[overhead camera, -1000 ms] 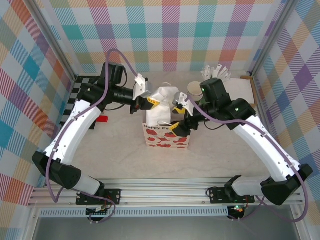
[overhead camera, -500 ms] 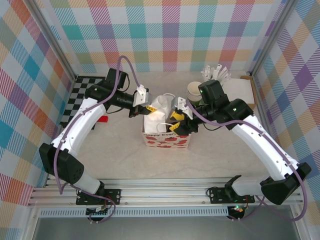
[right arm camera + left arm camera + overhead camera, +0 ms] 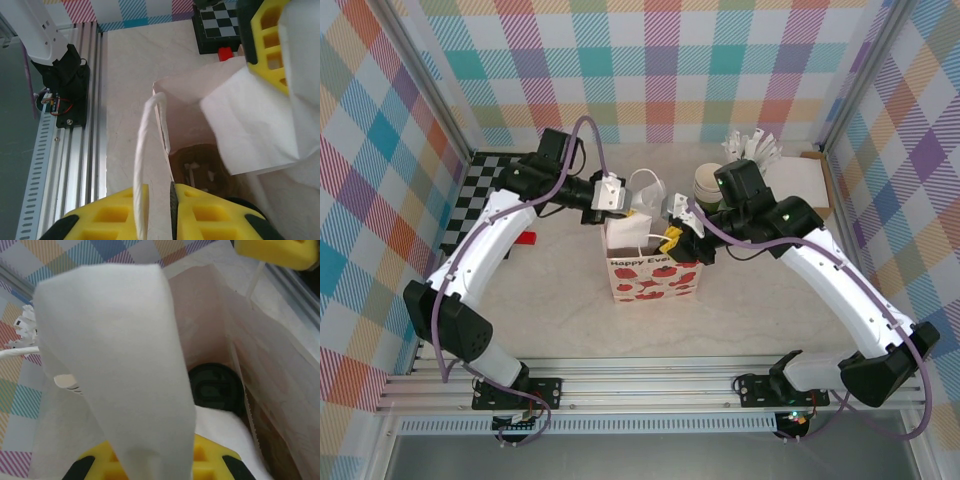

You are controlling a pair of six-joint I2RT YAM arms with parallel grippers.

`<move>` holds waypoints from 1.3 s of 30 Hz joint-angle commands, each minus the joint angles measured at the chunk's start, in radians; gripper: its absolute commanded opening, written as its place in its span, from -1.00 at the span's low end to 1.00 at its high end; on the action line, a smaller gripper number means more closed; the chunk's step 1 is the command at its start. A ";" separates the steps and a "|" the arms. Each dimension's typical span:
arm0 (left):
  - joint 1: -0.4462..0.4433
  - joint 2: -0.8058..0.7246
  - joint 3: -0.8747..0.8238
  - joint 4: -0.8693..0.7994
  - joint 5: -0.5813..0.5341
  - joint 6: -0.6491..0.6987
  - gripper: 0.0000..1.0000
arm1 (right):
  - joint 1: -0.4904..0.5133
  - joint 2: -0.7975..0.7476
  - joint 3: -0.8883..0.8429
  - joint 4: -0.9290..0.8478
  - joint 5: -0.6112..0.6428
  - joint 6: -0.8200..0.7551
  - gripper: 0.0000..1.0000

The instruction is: Pack the takeout coffee

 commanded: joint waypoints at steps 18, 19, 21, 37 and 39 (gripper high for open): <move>-0.015 -0.001 -0.021 -0.318 -0.016 0.240 -0.92 | 0.000 0.008 0.010 -0.012 0.064 0.028 -0.60; -0.016 -0.005 -0.030 -0.317 -0.020 0.248 -0.86 | 0.000 0.008 0.010 -0.011 0.064 0.032 -0.59; -0.017 -0.017 -0.057 -0.288 -0.027 0.247 -0.77 | 0.000 0.010 0.013 -0.013 0.064 0.041 -0.58; 0.010 -0.042 0.032 -0.322 0.123 0.210 0.00 | 0.000 -0.009 0.022 -0.010 0.056 0.040 -0.50; 0.006 -0.028 0.039 -0.335 0.110 0.208 -0.07 | 0.000 -0.011 0.022 -0.012 0.056 0.037 -0.50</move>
